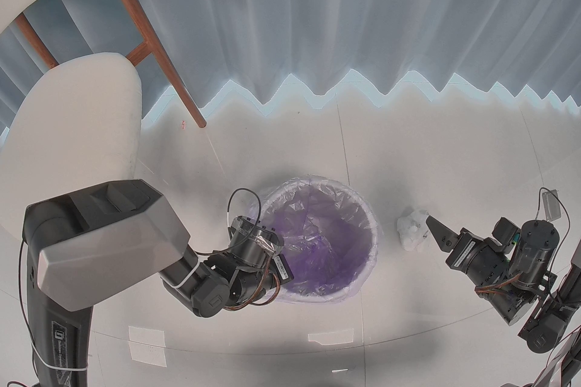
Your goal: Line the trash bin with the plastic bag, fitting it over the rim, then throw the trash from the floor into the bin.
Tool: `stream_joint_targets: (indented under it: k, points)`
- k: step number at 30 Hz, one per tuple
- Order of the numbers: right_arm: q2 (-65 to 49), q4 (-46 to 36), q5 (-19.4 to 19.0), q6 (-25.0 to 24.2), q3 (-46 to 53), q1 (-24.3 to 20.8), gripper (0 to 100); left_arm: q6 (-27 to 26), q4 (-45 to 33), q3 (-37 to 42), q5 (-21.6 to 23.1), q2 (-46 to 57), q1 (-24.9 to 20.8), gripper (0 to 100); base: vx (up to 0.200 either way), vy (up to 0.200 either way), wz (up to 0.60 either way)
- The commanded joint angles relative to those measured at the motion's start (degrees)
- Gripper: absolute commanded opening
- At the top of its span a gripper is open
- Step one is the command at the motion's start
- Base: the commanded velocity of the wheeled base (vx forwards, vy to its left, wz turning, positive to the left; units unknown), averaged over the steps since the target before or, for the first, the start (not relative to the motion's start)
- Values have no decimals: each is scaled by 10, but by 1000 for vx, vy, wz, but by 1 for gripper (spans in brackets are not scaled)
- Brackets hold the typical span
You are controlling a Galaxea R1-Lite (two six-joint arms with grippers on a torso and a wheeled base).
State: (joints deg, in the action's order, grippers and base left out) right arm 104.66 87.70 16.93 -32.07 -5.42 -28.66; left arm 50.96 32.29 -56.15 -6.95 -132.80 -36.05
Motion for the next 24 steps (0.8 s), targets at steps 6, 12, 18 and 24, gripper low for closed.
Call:
stream_joint_targets:
  k: [6, 12, 18, 24]
  points:
    - [7, 1, -3, -21, 23, 12, 100, -10, -2, 13, 7, 57, 59, 0, 0, 0, 0]
    - [6, -3, -45, -22, 54, 12, 100, -34, -4, 14, 14, 110, 84, 0, 0, 0, 0]
    - [56, 20, -135, 5, 51, 20, 100, -35, -19, 29, 69, 207, 77, 0, 0, 0, 0]
    - [93, 23, -160, 3, -5, 32, 100, -35, -59, 49, 80, 272, 66, 0, 0, 0, 0]
